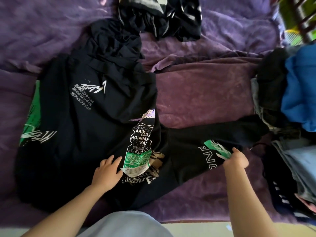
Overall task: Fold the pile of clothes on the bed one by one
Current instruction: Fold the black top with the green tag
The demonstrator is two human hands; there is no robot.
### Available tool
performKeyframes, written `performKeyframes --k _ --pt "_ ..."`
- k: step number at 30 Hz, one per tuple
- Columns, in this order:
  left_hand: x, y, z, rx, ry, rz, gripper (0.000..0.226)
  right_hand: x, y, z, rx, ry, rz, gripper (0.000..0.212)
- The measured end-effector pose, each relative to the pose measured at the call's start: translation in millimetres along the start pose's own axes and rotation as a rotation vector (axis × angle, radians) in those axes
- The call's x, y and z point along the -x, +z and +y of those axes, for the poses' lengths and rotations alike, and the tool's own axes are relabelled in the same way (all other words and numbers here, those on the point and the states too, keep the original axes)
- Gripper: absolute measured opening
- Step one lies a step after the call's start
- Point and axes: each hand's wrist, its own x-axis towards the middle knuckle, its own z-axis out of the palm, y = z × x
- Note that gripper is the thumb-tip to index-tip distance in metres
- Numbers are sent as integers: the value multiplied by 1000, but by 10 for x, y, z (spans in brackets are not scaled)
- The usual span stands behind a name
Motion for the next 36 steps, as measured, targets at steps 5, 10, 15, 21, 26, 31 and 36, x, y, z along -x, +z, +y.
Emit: performKeyframes --k 5,10,15,21,26,31,36 --pt "107 -119 -65 523 -77 125 53 1237 475 231 262 -924 -96 30" --pt "104 -352 -320 1227 -189 191 43 2170 720 1328 1394 -1406 -1139 60" --pt "33 -404 -668 1524 -346 172 48 1830 273 2024 2081 -1147 -1274 70" --pt "-66 -315 -858 1445 -337 93 50 1532 -42 1989 2017 -1269 -845 73" --pt "-371 -607 -977 1643 -345 111 55 1443 -83 1843 2044 -984 -633 71" --pt "-814 -934 -1174 1869 -463 85 48 1404 -371 1705 1819 -1054 -471 45" --pt "-1000 -1127 -1165 1935 -465 98 30 1420 -552 1689 2268 -1004 -407 42"
